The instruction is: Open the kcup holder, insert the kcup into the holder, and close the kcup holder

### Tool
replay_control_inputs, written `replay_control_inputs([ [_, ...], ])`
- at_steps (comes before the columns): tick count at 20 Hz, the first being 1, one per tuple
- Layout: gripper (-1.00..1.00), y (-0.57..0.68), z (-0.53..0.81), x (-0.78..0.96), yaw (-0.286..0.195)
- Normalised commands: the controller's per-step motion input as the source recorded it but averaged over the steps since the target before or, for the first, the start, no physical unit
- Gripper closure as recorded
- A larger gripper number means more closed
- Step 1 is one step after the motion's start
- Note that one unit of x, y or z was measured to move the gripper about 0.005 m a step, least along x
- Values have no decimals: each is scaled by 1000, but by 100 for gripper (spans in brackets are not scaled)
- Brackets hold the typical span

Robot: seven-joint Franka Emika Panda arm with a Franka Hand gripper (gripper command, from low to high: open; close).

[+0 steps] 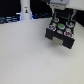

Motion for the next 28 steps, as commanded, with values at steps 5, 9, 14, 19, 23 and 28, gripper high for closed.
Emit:
replay_control_inputs([
  [5, -100, -427, 110, 605, 42],
  [9, -100, -349, 74, 726, 32],
  [14, -100, -200, 51, 814, 28],
  [19, -100, 23, -29, 740, 73],
  [23, -100, 320, -83, 606, 125],
  [28, -100, 253, -181, 289, 224],
])
